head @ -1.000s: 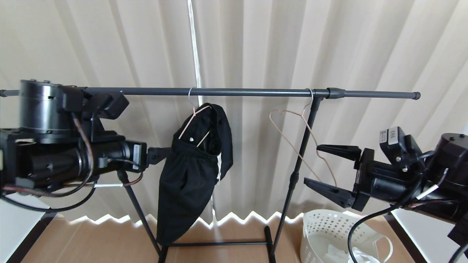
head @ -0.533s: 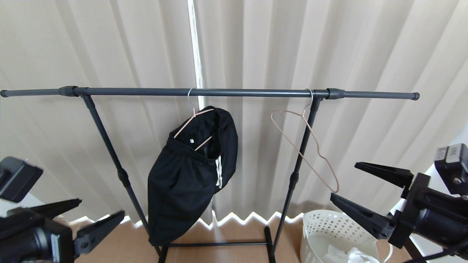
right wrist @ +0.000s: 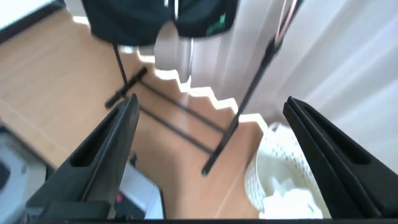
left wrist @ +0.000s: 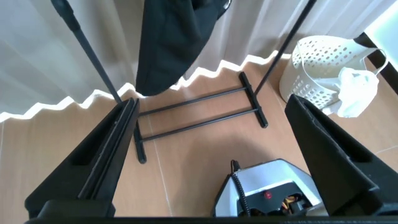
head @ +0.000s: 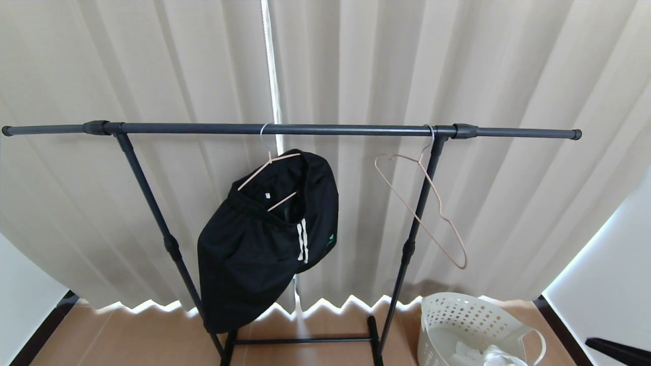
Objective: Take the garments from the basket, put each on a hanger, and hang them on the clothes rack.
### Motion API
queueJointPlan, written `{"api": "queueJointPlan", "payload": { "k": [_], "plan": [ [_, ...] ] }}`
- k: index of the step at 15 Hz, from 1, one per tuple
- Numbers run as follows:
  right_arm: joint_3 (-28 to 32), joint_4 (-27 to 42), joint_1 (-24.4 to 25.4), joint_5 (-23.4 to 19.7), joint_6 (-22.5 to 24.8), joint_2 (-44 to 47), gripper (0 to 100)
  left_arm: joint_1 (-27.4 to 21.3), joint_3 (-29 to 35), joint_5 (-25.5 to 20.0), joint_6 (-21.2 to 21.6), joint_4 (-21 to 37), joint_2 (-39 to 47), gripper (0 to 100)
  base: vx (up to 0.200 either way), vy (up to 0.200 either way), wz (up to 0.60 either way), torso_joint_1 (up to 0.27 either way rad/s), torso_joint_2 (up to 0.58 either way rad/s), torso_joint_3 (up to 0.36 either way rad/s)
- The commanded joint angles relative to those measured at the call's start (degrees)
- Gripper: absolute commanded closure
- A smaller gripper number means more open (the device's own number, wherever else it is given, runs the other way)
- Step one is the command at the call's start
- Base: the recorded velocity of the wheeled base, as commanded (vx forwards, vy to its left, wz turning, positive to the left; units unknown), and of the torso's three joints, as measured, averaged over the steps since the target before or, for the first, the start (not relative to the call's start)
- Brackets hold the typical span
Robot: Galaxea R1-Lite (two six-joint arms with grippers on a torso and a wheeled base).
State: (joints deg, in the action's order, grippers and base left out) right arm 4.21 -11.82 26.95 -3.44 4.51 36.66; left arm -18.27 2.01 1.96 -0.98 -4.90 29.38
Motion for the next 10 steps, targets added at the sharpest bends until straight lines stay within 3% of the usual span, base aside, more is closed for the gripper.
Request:
{"api": "queueJointPlan", "payload": {
  "k": [1,5,9,10],
  "plan": [
    [-1.3,16.1,-5.8,0.0,0.1,-21.4,0,0.1,-2.0,0.0,-0.1,2.4,-6.9,0,0.000,0.000,0.00,0.000,0.00,0.000],
    [-1.1,16.4,-18.9,-0.3,0.2,-27.9,0,1.8,-2.0,2.0,0.2,2.8,-7.2,0,0.000,0.000,0.00,0.000,0.00,0.000],
    [-1.3,16.2,-21.9,-0.3,2.3,-31.4,0,9.8,-2.0,2.1,3.2,2.8,-15.2,0,0.000,0.000,0.00,0.000,0.00,0.000],
    [-1.4,16.2,-23.3,-0.3,3.8,-32.2,0,9.7,-2.0,2.0,4.1,2.8,-18.8,0,0.000,0.000,0.00,0.000,0.00,0.000]
  ]
}}
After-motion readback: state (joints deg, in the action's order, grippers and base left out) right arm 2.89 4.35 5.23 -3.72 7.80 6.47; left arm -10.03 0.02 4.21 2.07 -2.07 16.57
